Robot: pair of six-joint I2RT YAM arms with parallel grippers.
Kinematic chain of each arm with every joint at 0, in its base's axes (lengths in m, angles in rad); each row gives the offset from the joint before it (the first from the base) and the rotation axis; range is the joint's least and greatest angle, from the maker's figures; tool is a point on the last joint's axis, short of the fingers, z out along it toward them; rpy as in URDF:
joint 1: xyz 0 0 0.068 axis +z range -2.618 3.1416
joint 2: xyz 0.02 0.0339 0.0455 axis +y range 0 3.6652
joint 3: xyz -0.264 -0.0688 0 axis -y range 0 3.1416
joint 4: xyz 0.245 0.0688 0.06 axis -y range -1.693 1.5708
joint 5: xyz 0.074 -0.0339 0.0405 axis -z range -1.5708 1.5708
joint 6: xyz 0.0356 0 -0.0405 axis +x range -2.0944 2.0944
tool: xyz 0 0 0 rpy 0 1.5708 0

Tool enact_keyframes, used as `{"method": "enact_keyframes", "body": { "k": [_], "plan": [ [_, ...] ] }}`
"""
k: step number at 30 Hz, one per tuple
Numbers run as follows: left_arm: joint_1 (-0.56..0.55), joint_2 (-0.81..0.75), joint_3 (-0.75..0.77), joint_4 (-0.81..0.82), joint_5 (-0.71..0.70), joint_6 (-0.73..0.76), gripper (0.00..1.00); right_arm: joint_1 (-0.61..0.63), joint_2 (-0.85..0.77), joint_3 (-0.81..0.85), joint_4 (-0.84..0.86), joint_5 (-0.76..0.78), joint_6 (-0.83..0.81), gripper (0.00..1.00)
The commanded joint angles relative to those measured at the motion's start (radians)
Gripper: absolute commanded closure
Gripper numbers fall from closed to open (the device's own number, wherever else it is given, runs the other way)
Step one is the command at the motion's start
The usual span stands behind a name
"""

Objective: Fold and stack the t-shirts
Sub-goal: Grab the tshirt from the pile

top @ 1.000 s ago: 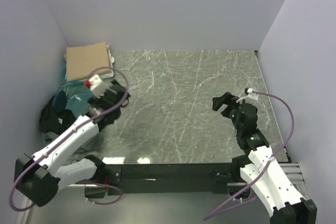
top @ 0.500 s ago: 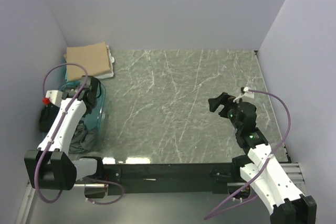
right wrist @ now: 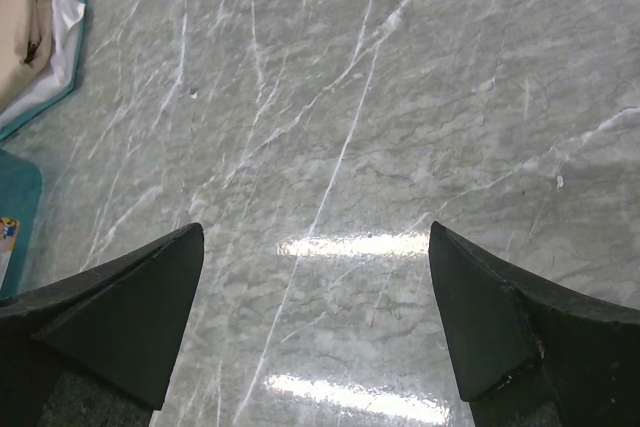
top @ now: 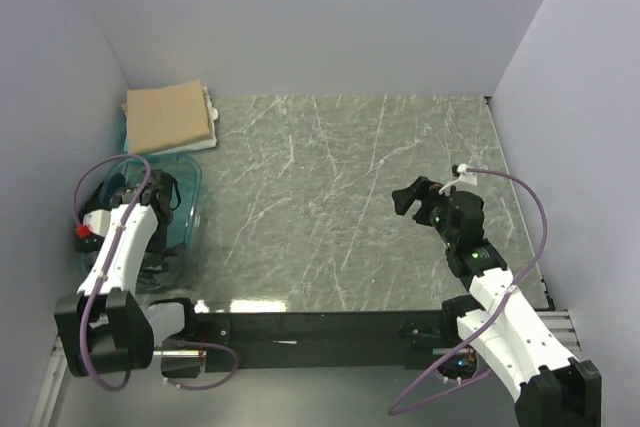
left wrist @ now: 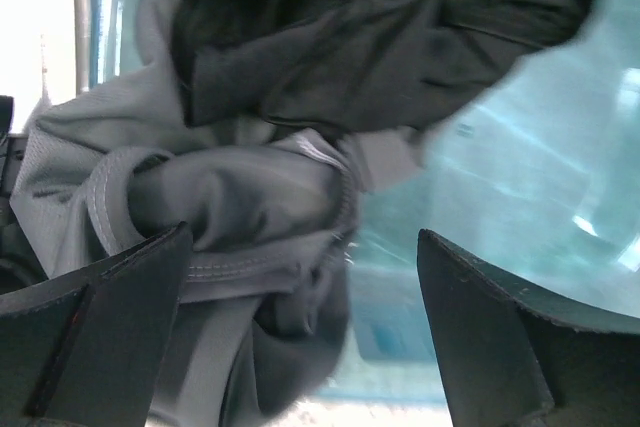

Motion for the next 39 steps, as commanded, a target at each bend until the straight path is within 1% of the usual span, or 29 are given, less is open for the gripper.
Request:
{"method": "enact_keyframes", "body": {
  "k": [1,3,4,5,6,7,9,10,11,12,16,20,24,28,30,31,32,33,34,35,37,39],
  "plan": [
    [0.054,0.049,-0.017,-0.002,0.026,0.019,0.01,-0.001,0.015,0.016,0.055,-0.017,-0.001,0.01],
    [0.085,0.056,-0.052,0.057,0.059,0.078,0.00,-0.001,0.024,0.020,0.051,-0.017,-0.001,0.01],
    [0.115,0.056,-0.064,0.118,0.075,0.101,0.01,0.001,0.032,0.023,0.042,-0.015,-0.004,0.01],
    [0.126,0.057,-0.083,0.137,0.089,0.120,0.04,0.001,0.033,0.028,0.036,-0.011,-0.004,0.01],
    [0.135,0.062,-0.087,0.146,0.098,0.138,0.09,0.001,0.035,0.033,0.029,-0.009,-0.006,0.01],
    [0.146,0.063,-0.083,0.147,0.106,0.141,0.19,-0.001,0.033,0.034,0.020,0.000,-0.006,0.01],
    [0.146,0.062,-0.074,0.121,0.092,0.134,0.26,-0.001,0.027,0.030,0.022,0.011,-0.004,0.01],
    [0.146,0.054,-0.066,0.108,0.069,0.123,0.56,-0.001,0.023,0.026,0.028,0.020,-0.003,0.01],
    [0.146,0.045,-0.063,0.067,0.060,0.108,0.92,-0.001,0.023,0.026,0.028,0.021,-0.003,0.01],
    [0.145,0.016,-0.058,0.047,0.046,0.073,0.99,-0.001,0.024,0.028,0.028,0.024,-0.004,0.01],
    [0.146,-0.084,-0.035,0.033,0.029,0.075,0.99,0.001,0.036,0.030,0.029,0.031,-0.003,0.01],
    [0.145,-0.184,-0.008,0.061,0.044,0.129,0.99,-0.001,0.055,0.039,0.025,0.023,-0.001,0.01],
    [0.145,-0.282,0.025,0.070,0.026,0.164,0.99,0.001,0.058,0.039,0.022,0.032,-0.003,0.01],
    [0.145,-0.343,0.029,0.068,0.029,0.138,0.99,-0.001,0.050,0.040,0.011,0.034,-0.007,0.01],
    [0.145,-0.346,0.029,0.032,0.023,0.106,0.99,0.001,0.044,0.039,0.008,0.043,-0.006,0.01],
    [0.145,-0.340,0.026,0.025,0.018,0.109,0.94,-0.001,0.038,0.036,0.015,0.041,-0.007,0.01],
    [0.146,-0.333,0.025,0.010,0.017,0.118,0.81,-0.001,0.038,0.033,0.017,0.038,-0.006,0.01],
    [0.145,-0.307,0.025,-0.007,0.012,0.115,0.64,0.001,0.038,0.030,0.022,0.035,-0.004,0.01],
    [0.145,-0.291,0.026,-0.030,0.008,0.105,0.37,-0.001,0.044,0.031,0.022,0.034,-0.003,0.01],
    [0.145,-0.277,0.026,-0.060,-0.009,0.091,0.31,-0.001,0.049,0.033,0.022,0.034,-0.001,0.01],
    [0.145,-0.251,0.002,-0.093,-0.014,0.077,0.25,-0.001,0.061,0.037,0.022,0.032,0.002,0.01],
    [0.145,-0.245,-0.026,-0.065,0.006,0.094,0.24,-0.001,0.069,0.039,0.023,0.018,0.004,0.01]
  ]
}}
